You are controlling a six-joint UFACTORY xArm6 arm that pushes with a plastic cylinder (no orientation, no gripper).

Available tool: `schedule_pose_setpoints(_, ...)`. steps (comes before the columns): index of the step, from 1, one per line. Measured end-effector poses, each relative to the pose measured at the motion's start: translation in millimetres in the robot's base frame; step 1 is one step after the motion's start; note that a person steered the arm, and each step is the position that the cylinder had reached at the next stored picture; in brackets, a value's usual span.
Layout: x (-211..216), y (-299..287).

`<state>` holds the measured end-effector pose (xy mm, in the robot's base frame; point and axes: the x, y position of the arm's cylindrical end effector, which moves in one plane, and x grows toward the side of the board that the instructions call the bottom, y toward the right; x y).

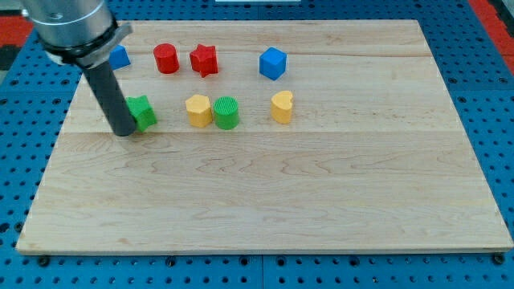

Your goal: Slide the green star hexagon below the green circle

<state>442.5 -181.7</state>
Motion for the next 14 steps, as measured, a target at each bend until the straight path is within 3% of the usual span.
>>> schedule_pose_setpoints(1,3.9,4.4)
schedule_pose_setpoints(3,18.3,72.7)
schedule_pose_setpoints(4,18.3,72.3)
schedule_pose_setpoints(5,18.4,15.1)
schedule_pose_setpoints(6,-7.7,-38.1)
schedule_pose_setpoints(7,-40.0,29.3)
schedule_pose_setpoints(9,-50.5,26.5)
schedule_pose_setpoints(10,-75.3,24.3)
schedule_pose_setpoints(11,-77.8,74.2)
schedule_pose_setpoints(12,-12.7,142.0)
schedule_pose_setpoints(14,15.2,158.5)
